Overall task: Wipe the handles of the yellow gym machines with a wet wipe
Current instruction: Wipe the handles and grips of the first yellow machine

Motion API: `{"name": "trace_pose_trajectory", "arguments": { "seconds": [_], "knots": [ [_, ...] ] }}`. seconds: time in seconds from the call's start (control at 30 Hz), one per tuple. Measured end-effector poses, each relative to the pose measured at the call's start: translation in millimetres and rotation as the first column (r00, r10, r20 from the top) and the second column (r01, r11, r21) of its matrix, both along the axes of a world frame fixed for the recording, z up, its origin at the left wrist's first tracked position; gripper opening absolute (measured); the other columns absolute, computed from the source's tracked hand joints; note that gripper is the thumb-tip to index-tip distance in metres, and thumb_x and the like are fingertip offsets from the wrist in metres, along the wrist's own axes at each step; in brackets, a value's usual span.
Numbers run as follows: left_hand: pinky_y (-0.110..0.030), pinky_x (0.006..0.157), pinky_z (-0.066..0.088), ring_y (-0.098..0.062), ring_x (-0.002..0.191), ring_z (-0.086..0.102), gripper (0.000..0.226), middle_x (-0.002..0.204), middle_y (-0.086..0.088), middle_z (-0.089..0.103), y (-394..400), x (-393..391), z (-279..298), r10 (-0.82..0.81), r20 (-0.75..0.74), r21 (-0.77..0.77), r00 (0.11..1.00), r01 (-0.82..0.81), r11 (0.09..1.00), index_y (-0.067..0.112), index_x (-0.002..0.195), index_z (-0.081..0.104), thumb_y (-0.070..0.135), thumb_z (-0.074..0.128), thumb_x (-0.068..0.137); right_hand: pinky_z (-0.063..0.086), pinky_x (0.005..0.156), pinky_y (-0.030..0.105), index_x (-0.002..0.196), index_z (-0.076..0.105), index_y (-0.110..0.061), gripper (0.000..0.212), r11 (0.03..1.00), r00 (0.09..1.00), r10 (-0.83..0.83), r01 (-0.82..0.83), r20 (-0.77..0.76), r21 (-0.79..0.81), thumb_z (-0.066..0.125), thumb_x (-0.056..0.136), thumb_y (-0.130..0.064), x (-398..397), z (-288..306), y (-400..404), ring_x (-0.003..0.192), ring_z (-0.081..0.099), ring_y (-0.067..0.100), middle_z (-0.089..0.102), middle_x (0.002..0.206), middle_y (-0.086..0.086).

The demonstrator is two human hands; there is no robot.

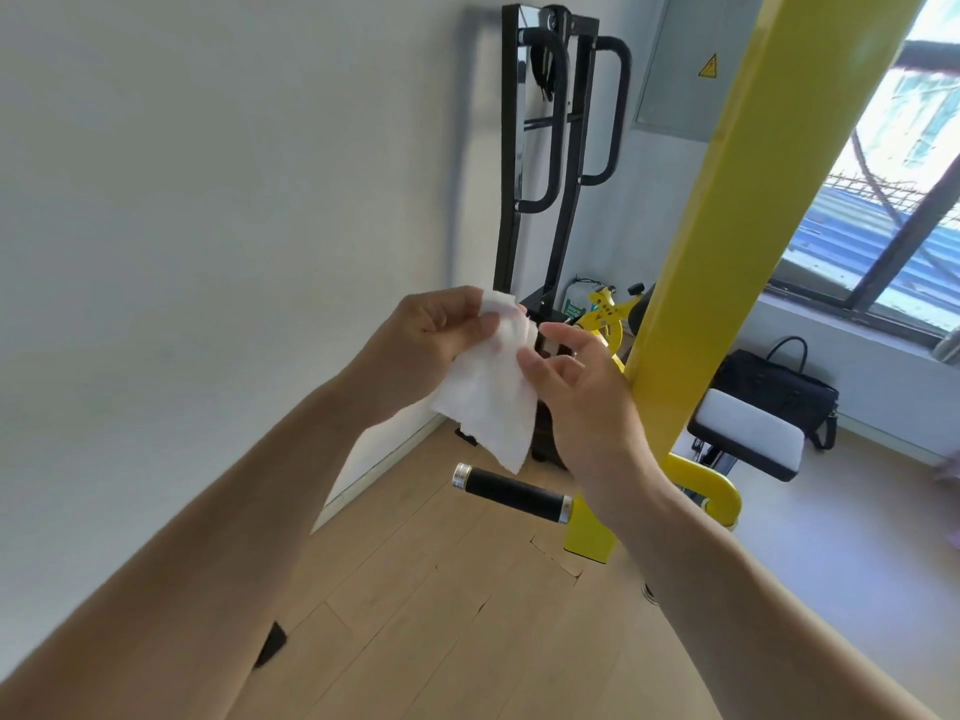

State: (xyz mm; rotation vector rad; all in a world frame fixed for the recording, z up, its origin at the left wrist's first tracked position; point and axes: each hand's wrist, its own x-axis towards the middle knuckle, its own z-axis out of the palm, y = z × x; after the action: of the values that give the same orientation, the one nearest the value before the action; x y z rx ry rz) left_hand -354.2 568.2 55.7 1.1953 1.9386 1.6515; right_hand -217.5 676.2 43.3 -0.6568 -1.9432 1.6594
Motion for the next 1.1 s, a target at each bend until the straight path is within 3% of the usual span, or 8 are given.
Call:
{"name": "trace_pose_trajectory", "arguments": {
  "seconds": [0.13, 0.2, 0.3, 0.47, 0.63, 0.77, 0.93, 1.1],
  "knots": [
    [-0.01, 0.064, 0.05, -0.005, 0.073, 0.063, 0.022, 0.089, -0.001, 0.069, 9, -4, -12, 0.151, -0.071, -0.051, 0.986, -0.155, 0.987, 0.024, 0.12, 0.067, 0.024, 0.062, 0.099, 0.054, 0.067, 0.029, 0.116, 0.05, -0.023, 0.018, 0.879, 0.988, -0.152, 0.142, -0.015, 0.454, 0.054, 0.101, -0.014, -8, -3, 2, 0.082, 0.06, 0.016, 0.059, 0.097, 0.002],
    [-0.011, 0.069, 0.05, -0.007, 0.079, 0.064, 0.027, 0.091, 0.005, 0.068, 12, -7, -26, 0.238, -0.016, -0.109, 0.971, -0.239, 0.965, 0.024, 0.121, 0.067, 0.032, 0.066, 0.095, 0.051, 0.084, 0.032, 0.119, 0.054, -0.013, 0.027, 0.568, 0.94, -0.228, -0.084, 0.255, 0.819, 0.054, 0.094, -0.003, -14, -8, 6, 0.102, 0.054, 0.019, 0.053, 0.12, 0.007],
    [-0.035, 0.092, 0.057, -0.016, 0.093, 0.07, 0.025, 0.099, 0.004, 0.075, 8, -8, -53, 0.286, 0.13, -0.126, 0.949, -0.271, 0.954, 0.024, 0.115, 0.071, 0.038, 0.065, 0.095, 0.038, 0.107, 0.04, 0.121, 0.059, -0.007, 0.034, 0.28, 0.853, -0.351, -0.299, 0.387, 0.912, 0.058, 0.089, -0.016, -14, -19, 9, 0.125, 0.044, 0.031, 0.05, 0.134, 0.012],
    [-0.021, 0.075, 0.059, -0.018, 0.094, 0.071, 0.027, 0.101, -0.001, 0.076, 6, 7, -73, 0.359, 0.157, -0.008, 0.92, -0.362, 0.932, 0.022, 0.114, 0.076, 0.034, 0.056, 0.101, 0.042, 0.094, 0.033, 0.133, 0.05, -0.016, 0.044, 0.478, 0.871, -0.094, -0.385, 0.482, 0.789, 0.051, 0.1, -0.046, -25, -18, -4, 0.112, 0.057, 0.02, 0.059, 0.122, 0.001],
    [-0.002, 0.063, 0.044, 0.0, 0.076, 0.063, 0.023, 0.082, 0.006, 0.073, 11, 15, -72, 0.418, 0.142, 0.025, 0.897, -0.425, 0.905, 0.019, 0.105, 0.078, 0.031, 0.059, 0.1, 0.04, 0.073, 0.034, 0.12, 0.052, -0.008, 0.025, 0.171, 0.723, -0.438, -0.517, 0.535, 0.839, 0.05, 0.1, -0.024, -18, -8, -2, 0.086, 0.062, 0.022, 0.063, 0.102, 0.006],
    [0.006, 0.069, 0.039, 0.01, 0.085, 0.064, 0.026, 0.09, 0.014, 0.074, 9, 18, -72, 0.411, 0.143, 0.023, 0.901, -0.418, 0.908, 0.021, 0.111, 0.078, 0.037, 0.06, 0.099, 0.039, 0.08, 0.038, 0.113, 0.053, -0.007, 0.024, 0.003, 0.612, -0.62, -0.625, 0.492, 0.781, 0.043, 0.1, -0.026, -4, -6, -3, 0.083, 0.058, 0.024, 0.06, 0.092, 0.009],
    [0.001, 0.063, 0.044, 0.02, 0.077, 0.064, 0.025, 0.09, 0.011, 0.073, 7, 19, -74, 0.396, 0.14, 0.074, 0.907, -0.409, 0.91, 0.016, 0.11, 0.078, 0.029, 0.059, 0.101, 0.047, 0.085, 0.039, 0.11, 0.053, -0.01, 0.025, 0.075, 0.817, -0.349, -0.464, 0.459, 0.882, 0.051, 0.1, -0.033, -32, -31, 0, 0.084, 0.065, 0.024, 0.066, 0.095, 0.007],
    [0.008, 0.071, 0.037, 0.025, 0.082, 0.058, 0.031, 0.091, 0.02, 0.072, 10, 14, -74, 0.406, 0.104, 0.029, 0.908, -0.411, 0.911, 0.017, 0.117, 0.076, 0.035, 0.057, 0.1, 0.037, 0.098, 0.044, 0.119, 0.048, -0.008, 0.028, -0.044, 0.653, -0.592, -0.611, 0.472, 0.79, 0.041, 0.101, -0.028, 0, -16, 11, 0.097, 0.063, 0.027, 0.065, 0.107, 0.01]
  ]
}}
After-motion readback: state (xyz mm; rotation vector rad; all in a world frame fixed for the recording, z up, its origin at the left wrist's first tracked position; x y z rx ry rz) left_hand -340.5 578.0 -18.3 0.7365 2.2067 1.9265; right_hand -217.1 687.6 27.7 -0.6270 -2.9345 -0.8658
